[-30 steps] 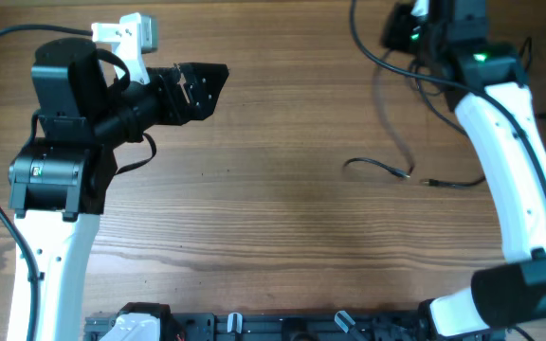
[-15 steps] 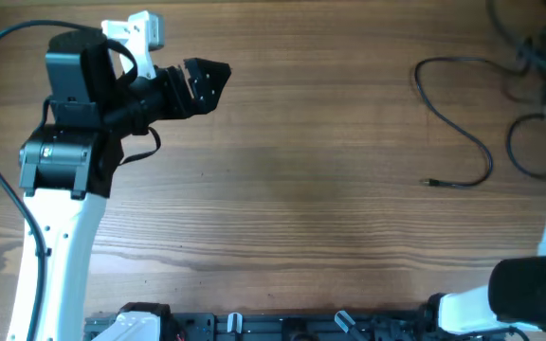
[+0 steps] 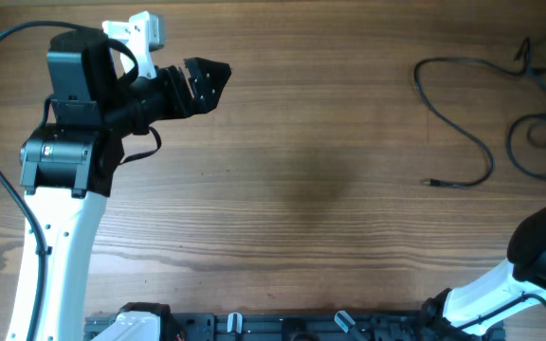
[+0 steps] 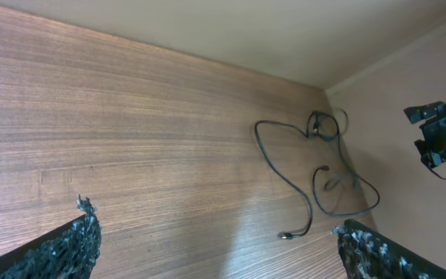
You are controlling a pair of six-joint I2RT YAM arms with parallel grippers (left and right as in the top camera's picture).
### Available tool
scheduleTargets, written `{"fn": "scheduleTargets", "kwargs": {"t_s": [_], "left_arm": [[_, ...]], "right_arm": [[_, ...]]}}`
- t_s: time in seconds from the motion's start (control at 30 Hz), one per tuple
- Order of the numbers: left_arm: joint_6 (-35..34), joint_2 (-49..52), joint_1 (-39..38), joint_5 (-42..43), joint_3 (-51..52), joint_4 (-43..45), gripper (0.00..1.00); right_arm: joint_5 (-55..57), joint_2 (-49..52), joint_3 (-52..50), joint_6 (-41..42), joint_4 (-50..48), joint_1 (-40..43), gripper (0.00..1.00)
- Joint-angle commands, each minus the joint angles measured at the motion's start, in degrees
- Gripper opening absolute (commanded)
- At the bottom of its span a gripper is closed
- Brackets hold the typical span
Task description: Untangle cables
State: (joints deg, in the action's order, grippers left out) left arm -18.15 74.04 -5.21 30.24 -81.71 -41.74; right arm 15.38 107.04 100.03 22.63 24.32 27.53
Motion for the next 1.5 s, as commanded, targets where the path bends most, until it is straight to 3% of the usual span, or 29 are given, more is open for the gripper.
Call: {"fn": "scheduleTargets", "kwargs": {"t_s": [0.0,0.2,0.33,0.4,0.63,0.73,0.9,1.0,1.2,1.37,1.47], "left_arm": [[-0.3,0.2,-0.2,-0.1,-0.5,-0.3,1.00],[-0.3,0.2,-0.2,-0.2,-0.5,-0.3,1.00],[-0.3,0.2,-0.2,-0.1,-0.5,-0.4,1.00],[-0.3,0.2,-0.2,-0.1,-0.5,-0.3,1.00],[-0.3,0.2,-0.2,-0.1,-0.5,-0.3,1.00],[-0.3,0.2,-0.2,-0.1,-0.5,-0.3,1.00],[-0.3,0.2,-0.2,-0.1,-0.5,-0.3,1.00],[-0.3,0.2,-0.2,-0.1,-0.5,-0.4,1.00],[-0.3,0.2,-0.2,-0.1,-0.5,-0.3,1.00],[-0.3,0.2,-0.2,-0.1,-0.5,-0.4,1.00],[-0.3,0.2,-0.2,-0.1,-0.5,-0.4,1.00]], "right_arm": [[-2.2,0.7,1.3,4.8,3.7,-0.2,1.00],[-13.2,-2.9,1.3,5.0,10.3,-0.2,1.00],[-35.6,-14.2,1.3,7.0,12.9,-0.4,1.00],[-41.3,-19.1,1.3,1.5,15.2,-1.3,1.00],[-41.2,-36.0,1.3,-15.1,32.0,-10.0,1.00],[-42.9,-41.7,1.3,-14.4,42.2,-11.8,1.00],[-42.8,-46.8,1.3,-4.0,56.8,-11.8,1.00],[-42.2,-47.4,1.3,-4.2,62.1,-11.8,1.00],[-40.7,-47.2,1.3,-6.3,62.7,-11.8,1.00],[-40.7,-47.8,0.2,-16.6,59.8,-11.8,1.00],[-40.0,-50.3,-3.5,-18.2,54.5,-12.4,1.00]]}}
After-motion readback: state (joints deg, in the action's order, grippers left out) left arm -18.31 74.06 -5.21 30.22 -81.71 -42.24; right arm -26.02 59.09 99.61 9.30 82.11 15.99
